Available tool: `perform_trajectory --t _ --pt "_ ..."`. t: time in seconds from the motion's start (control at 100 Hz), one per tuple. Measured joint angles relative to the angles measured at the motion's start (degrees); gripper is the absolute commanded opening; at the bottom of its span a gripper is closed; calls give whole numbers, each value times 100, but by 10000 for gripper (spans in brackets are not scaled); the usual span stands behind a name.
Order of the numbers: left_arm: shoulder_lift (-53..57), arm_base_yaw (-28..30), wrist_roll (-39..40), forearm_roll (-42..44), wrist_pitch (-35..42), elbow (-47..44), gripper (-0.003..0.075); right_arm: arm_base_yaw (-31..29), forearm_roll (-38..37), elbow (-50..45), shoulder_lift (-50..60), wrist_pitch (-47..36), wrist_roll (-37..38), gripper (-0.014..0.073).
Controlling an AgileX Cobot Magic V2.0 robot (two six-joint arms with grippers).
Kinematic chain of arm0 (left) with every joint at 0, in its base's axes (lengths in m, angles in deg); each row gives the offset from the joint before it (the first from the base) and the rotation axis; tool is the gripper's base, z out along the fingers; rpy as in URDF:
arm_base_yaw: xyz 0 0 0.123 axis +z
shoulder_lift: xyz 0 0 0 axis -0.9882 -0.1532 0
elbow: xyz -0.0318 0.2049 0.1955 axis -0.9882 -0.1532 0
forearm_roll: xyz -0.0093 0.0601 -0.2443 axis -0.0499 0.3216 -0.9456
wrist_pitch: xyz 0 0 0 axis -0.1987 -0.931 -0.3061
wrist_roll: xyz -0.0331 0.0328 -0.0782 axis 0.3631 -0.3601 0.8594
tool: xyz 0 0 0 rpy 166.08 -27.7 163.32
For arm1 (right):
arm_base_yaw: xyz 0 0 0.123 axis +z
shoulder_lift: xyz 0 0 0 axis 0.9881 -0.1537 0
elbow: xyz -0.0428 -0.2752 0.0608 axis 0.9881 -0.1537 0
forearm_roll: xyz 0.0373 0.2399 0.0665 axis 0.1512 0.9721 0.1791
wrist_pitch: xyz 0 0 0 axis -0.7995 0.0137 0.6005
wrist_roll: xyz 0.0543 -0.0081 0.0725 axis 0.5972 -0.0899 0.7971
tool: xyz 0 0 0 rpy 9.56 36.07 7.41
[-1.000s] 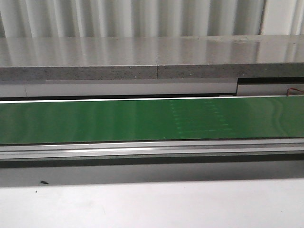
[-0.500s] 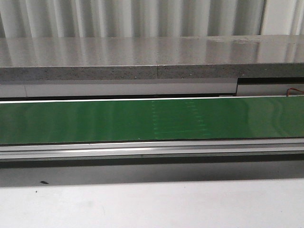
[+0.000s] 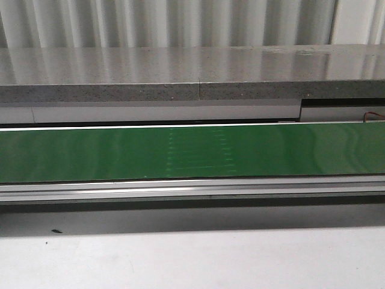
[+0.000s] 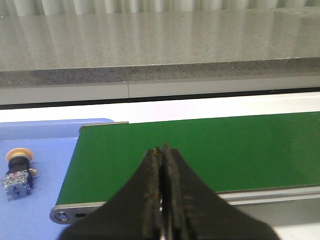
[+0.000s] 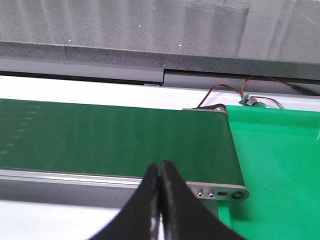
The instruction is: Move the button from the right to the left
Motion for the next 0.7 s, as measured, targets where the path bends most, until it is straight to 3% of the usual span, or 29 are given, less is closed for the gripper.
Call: perform_trajectory --t 0.22,0.7 --pt "377 0 780 991 844 -812 -21 0 0 0 0 0 0 -68" --pt "377 0 912 1138 1169 -1063 -21 0 0 0 10 -12 0 -68"
